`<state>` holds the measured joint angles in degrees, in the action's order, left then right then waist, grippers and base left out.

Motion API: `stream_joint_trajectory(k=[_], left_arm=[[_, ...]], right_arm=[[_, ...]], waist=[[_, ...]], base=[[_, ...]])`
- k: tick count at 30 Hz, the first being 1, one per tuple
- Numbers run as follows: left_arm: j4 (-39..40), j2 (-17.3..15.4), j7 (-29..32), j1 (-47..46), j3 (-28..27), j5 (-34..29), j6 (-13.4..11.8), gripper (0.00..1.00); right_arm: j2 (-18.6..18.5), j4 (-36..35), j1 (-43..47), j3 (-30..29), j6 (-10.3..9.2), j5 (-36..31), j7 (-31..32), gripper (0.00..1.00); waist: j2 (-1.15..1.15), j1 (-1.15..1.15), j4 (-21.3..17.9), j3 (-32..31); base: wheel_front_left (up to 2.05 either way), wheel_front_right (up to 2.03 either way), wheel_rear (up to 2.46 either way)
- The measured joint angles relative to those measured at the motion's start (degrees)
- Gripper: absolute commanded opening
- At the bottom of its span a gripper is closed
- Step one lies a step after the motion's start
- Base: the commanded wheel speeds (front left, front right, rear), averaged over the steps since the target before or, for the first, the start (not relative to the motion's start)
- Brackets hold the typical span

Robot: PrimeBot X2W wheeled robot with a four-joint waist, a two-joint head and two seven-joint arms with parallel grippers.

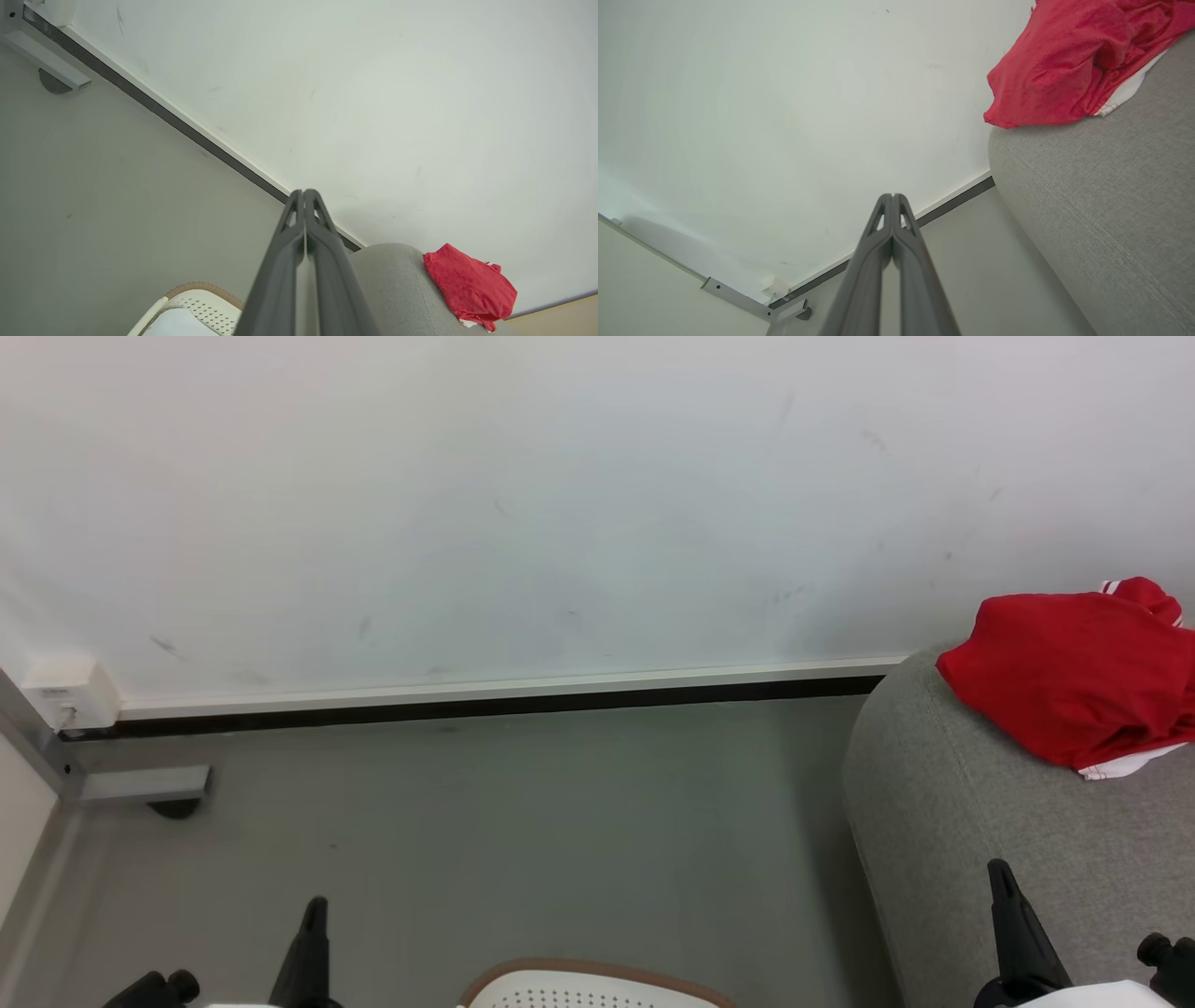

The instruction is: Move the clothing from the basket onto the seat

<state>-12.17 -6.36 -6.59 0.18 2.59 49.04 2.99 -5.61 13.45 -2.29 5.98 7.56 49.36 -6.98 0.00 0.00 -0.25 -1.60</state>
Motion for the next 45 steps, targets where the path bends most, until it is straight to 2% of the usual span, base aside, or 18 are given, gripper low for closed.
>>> stream_joint_trajectory(k=[20, 45], left_arm=[[-0.5, 1.0, 3.7, -1.7, -2.6, 12.8, 1.1, 0.00], [-1.0, 2.0, 7.6, -3.7, -5.4, 24.9, 2.5, 0.00]], right_arm=[[0.3, 0.2, -1.1, -3.1, 0.00, 12.7, 3.5, 0.00], [0.9, 0.3, -2.2, -6.4, 0.00, 25.8, 7.2, 0.00]], waist=[[0.00, 0.00, 0.1, 0.4], [0.00, 0.00, 0.1, 0.9]], base=[[0.00, 0.00, 0.00], [0.00, 0.00, 0.00]])
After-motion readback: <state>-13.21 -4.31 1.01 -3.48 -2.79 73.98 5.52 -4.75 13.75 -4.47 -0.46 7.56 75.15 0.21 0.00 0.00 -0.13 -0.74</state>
